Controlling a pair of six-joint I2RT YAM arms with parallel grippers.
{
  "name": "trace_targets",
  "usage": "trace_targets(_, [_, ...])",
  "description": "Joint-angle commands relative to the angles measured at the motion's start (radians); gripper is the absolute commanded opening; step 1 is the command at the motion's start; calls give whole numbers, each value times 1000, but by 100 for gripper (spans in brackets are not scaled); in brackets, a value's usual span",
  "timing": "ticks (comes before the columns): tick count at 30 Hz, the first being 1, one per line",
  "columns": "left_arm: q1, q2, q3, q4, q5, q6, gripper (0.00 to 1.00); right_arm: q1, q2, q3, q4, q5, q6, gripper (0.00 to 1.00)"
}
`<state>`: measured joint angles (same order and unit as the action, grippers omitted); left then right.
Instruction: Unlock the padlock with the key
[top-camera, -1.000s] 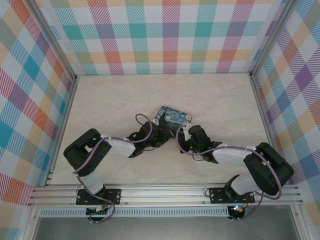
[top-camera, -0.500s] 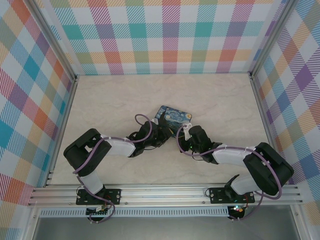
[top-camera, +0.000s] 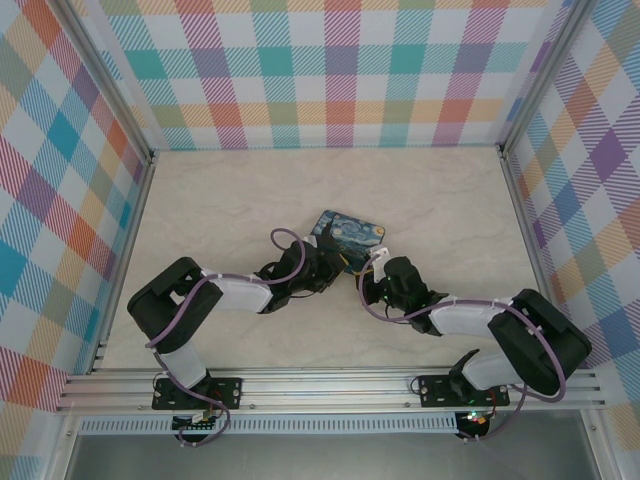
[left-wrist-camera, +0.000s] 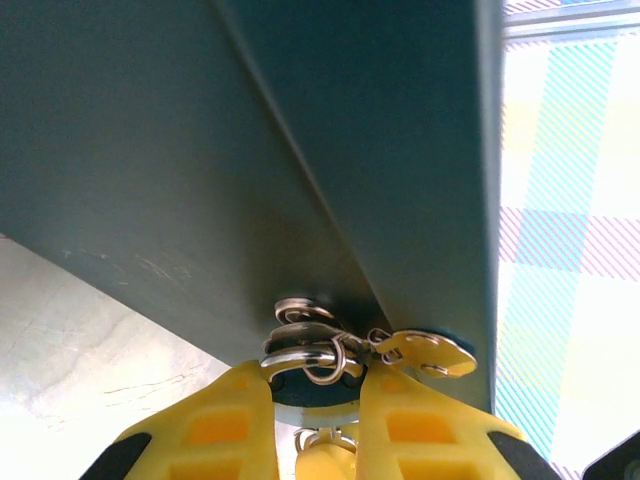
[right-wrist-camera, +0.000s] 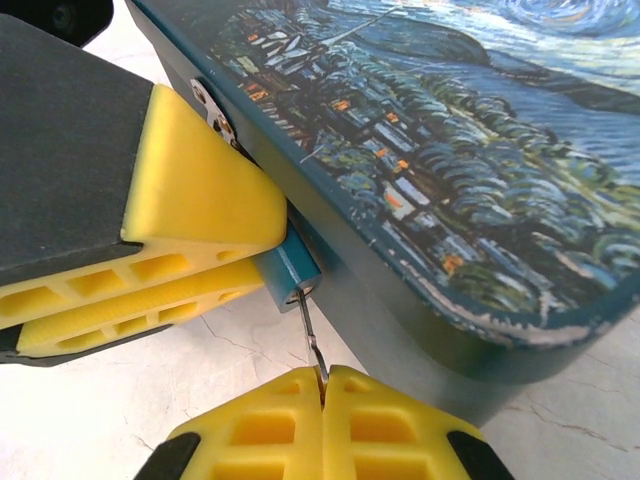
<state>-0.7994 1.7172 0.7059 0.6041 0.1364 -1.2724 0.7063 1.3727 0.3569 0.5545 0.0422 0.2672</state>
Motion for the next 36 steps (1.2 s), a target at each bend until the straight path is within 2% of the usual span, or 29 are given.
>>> trace_targets(1, [-39,-15,38,26,46,-22,9,5,17,17,164,-28,-29,5])
trace_targets(20, [-43,-34,30,17,61,-42,9,-1,38,44,178,55,-215,5])
trace_targets(30, [-43,-42,37,47,67,-94,8,-10,72,18,305,1,-172,6])
trace_targets(36, [-44,-48,42,42,67,-116,9,-72,54,-13,380,-121,-120,6])
